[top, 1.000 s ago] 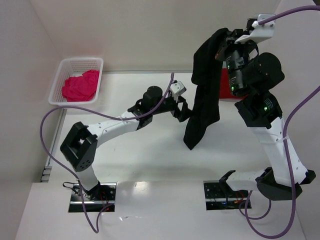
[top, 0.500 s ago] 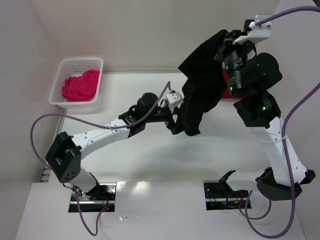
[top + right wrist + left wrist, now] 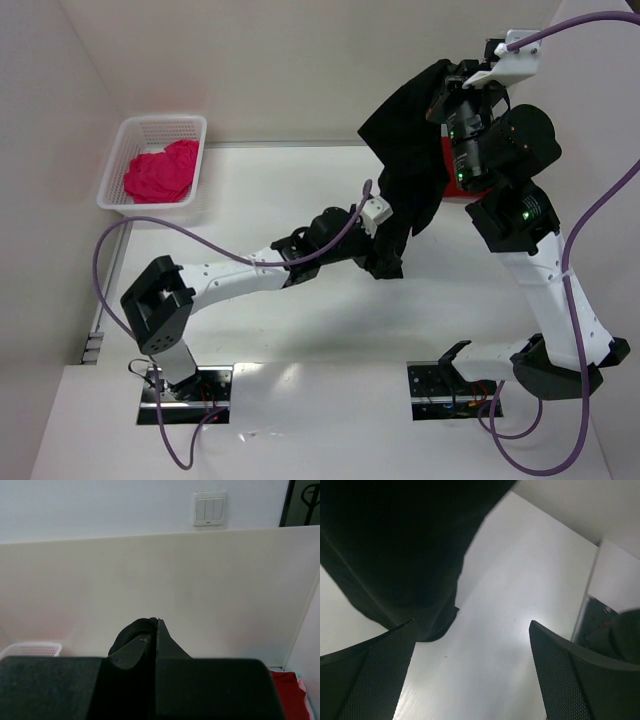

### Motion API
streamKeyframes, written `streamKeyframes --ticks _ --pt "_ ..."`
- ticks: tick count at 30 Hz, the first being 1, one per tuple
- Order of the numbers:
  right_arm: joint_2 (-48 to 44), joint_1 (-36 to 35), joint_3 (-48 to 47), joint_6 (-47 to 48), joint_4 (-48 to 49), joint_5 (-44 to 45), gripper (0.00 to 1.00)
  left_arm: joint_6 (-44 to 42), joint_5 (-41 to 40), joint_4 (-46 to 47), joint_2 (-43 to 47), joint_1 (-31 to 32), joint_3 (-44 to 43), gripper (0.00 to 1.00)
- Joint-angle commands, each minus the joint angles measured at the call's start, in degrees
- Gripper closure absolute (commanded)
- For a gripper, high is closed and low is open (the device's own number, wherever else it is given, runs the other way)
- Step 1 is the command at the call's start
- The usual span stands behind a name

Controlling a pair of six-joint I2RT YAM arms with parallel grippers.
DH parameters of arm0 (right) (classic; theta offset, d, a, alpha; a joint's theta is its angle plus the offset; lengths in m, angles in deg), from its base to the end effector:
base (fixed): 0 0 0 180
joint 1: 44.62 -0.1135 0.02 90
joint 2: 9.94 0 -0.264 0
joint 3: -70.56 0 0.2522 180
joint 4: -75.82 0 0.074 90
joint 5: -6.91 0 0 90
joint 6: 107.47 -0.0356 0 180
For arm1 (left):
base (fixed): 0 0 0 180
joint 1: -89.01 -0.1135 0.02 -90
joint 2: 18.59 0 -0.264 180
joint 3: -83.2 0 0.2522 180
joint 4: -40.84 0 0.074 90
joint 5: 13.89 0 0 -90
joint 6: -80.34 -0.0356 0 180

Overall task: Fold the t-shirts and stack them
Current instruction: Flatten out the tshirt

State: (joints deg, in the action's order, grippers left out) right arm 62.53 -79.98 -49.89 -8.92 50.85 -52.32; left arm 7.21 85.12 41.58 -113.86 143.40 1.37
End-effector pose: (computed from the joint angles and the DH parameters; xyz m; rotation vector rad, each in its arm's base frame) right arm 0.1782 0.1041 0.5935 0.0134 1.2287 0.0938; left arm 0.2261 -0.3252 0.2938 0.7273 1.7676 -1.0109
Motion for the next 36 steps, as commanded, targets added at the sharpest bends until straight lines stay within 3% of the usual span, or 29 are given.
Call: streamKeyframes --ticks 1,13,18,26,30,31,32,35,36 --pt "-0.13 0.29 -1.85 -0.65 3.03 -0.35 1.00 3.60 -12.42 -0.33 -3.77 2.82 -5.13 0.01" --pt "0.39 0.29 -1.32 -0.65 4.69 0.70 1.00 12.05 -37.72 1.05 -10.54 7.40 -5.23 0.03" --pt "0.92 0.29 -2.03 -0.65 4.70 0.70 1.00 12.22 -43.38 4.56 -14.95 10.21 -6.37 0.03" --pt "1.45 0.29 -3.78 -1.70 4.70 -0.62 1.00 17.68 -51.99 2.56 -20.83 11.88 -10.05 0.06" --pt "1.45 0.29 -3.78 -1.70 4.70 -1.14 1.00 21.45 -58.66 -0.78 -22.42 13.02 -12.87 0.21" --pt "0.84 0.29 -3.17 -1.70 4.70 -1.14 1.00 22.33 -59.28 -0.79 -22.42 13.02 -12.87 0.30" --pt "0.31 0.29 -2.39 -1.70 5.22 -1.14 1.00 23.47 -59.99 -1.49 -22.42 13.02 -12.26 0.45" --pt "-0.31 0.29 -0.63 0.49 5.75 1.48 1.00 24.01 -60.70 -2.29 -18.66 13.02 -9.63 0.65" --pt "-0.31 0.29 -0.62 1.02 6.36 2.10 1.00 24.01 -60.09 -2.29 -15.34 13.02 -6.75 0.79"
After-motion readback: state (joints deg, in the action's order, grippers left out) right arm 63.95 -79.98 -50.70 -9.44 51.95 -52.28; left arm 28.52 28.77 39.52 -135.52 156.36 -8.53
